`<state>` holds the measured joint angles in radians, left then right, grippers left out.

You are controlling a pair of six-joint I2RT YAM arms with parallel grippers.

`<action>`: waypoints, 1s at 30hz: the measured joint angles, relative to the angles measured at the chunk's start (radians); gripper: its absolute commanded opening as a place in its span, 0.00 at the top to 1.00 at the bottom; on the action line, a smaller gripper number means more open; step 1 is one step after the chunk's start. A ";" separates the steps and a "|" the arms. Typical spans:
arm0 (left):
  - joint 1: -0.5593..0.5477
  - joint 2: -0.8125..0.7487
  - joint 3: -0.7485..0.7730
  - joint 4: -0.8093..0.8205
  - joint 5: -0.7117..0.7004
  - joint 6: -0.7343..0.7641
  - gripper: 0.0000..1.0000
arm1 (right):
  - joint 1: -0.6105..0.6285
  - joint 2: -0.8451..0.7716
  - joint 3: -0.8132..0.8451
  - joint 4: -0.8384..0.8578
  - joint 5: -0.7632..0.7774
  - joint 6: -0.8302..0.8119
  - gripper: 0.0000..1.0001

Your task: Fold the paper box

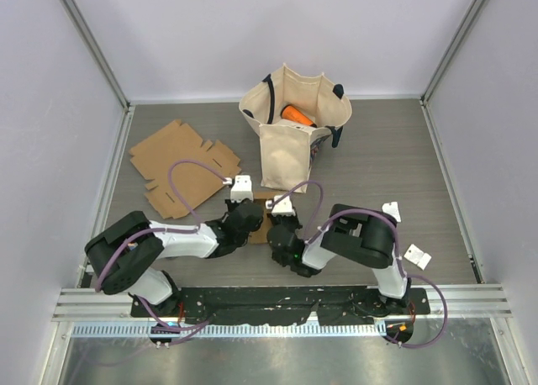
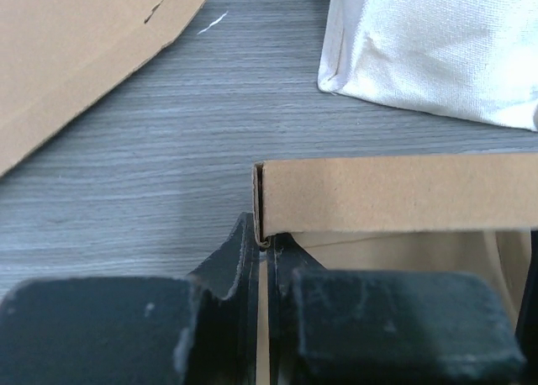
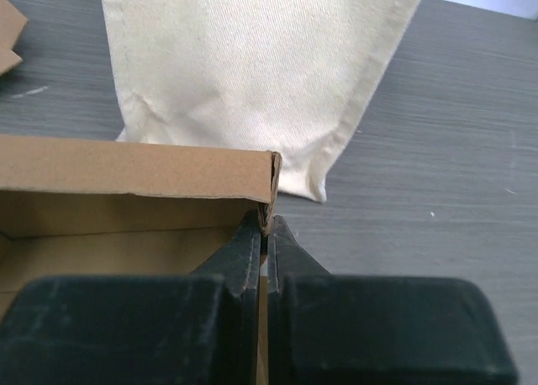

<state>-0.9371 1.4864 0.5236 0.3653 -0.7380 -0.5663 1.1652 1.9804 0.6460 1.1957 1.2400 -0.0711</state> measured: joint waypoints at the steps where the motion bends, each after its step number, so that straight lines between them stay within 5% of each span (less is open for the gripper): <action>1: -0.008 0.009 0.010 -0.019 -0.019 -0.027 1.00 | 0.022 0.018 0.003 0.026 0.044 -0.026 0.99; 9: -0.026 0.031 0.044 -0.071 -0.056 -0.155 1.00 | 0.070 0.043 -0.004 0.115 0.137 -0.115 0.94; 11: -0.027 0.031 0.044 -0.078 -0.063 -0.162 1.00 | 0.067 0.008 -0.031 0.069 0.074 -0.068 0.79; 12: -0.027 0.030 0.044 -0.090 -0.068 -0.165 1.00 | 0.062 -0.028 -0.045 0.002 0.030 -0.024 0.55; 13: -0.027 0.030 0.044 -0.100 -0.070 -0.167 1.00 | 0.055 -0.066 -0.057 -0.054 -0.008 0.012 0.41; 16: -0.027 0.030 0.044 -0.114 -0.072 -0.163 1.00 | 0.029 -0.254 -0.136 -0.190 -0.190 0.114 0.21; 25: -0.027 0.030 0.045 -0.135 -0.062 -0.131 1.00 | -0.121 -0.847 -0.383 -0.501 -0.686 0.367 0.27; 30: -0.027 0.030 0.045 -0.134 -0.058 -0.117 1.00 | -0.187 -0.892 -0.388 -0.583 -0.765 0.375 0.35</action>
<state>-0.9638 1.5166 0.5686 0.2317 -0.7956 -0.6834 0.9787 1.0885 0.2577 0.6125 0.4747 0.3042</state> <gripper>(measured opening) 0.056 0.663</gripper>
